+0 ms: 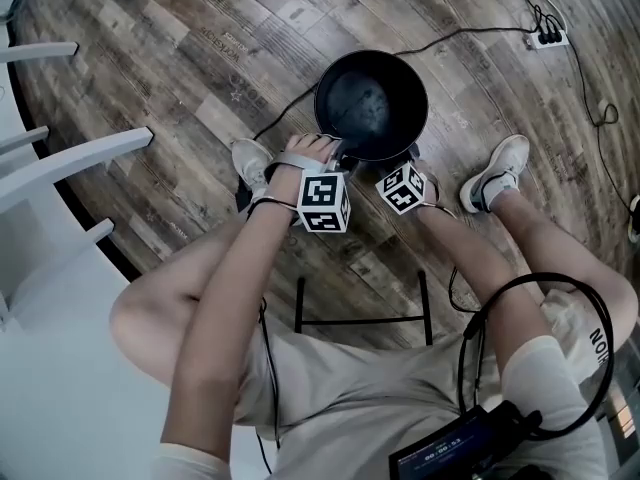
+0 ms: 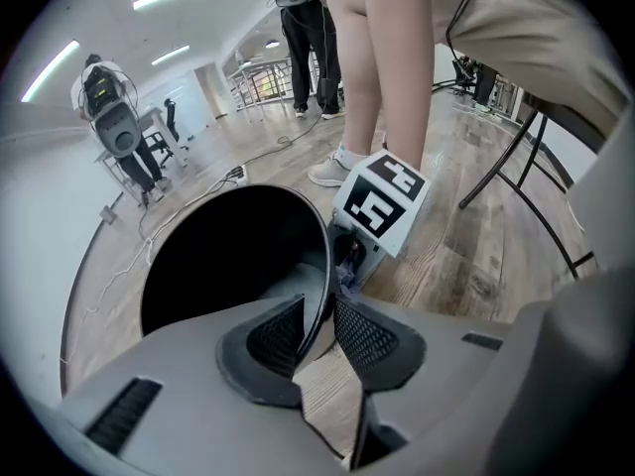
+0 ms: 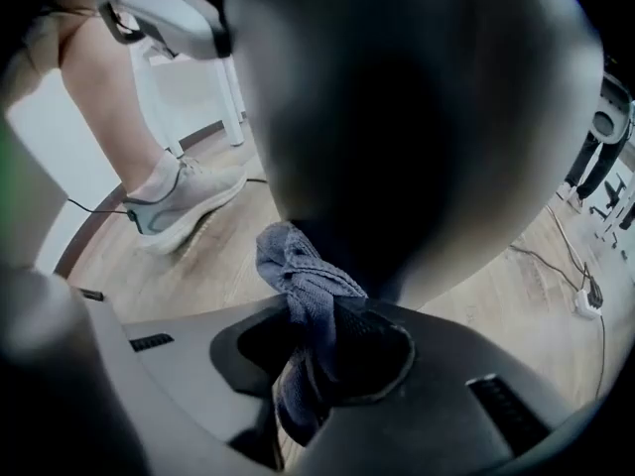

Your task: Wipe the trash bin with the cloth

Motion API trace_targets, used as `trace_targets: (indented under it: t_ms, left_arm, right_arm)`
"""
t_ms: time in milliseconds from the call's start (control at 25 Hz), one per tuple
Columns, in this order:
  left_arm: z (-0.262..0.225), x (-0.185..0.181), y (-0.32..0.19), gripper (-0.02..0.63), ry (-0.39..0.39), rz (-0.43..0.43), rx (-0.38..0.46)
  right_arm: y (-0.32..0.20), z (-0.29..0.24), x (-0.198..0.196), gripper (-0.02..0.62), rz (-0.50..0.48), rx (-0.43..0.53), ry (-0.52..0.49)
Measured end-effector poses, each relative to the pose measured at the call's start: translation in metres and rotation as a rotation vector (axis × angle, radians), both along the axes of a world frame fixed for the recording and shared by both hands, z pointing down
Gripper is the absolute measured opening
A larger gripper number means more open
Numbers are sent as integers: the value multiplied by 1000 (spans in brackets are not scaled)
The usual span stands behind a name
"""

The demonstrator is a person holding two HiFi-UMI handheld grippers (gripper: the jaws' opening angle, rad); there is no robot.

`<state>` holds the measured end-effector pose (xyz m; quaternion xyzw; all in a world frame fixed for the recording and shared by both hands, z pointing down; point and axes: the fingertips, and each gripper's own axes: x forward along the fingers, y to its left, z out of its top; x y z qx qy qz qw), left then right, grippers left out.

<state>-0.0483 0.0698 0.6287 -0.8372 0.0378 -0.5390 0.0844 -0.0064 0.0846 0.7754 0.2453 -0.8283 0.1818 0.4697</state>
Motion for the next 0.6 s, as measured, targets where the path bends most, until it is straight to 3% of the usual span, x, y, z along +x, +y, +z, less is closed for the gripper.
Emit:
trace_targets:
  t_ms: [360, 600]
  left_arm:
    - [1, 0, -2, 106, 15, -14, 16]
    - [-7, 0, -2, 125, 88, -195, -56]
  right_arm:
    - [-1, 43, 4, 78, 37, -105, 66]
    - [6, 13, 31, 78, 90, -104, 56]
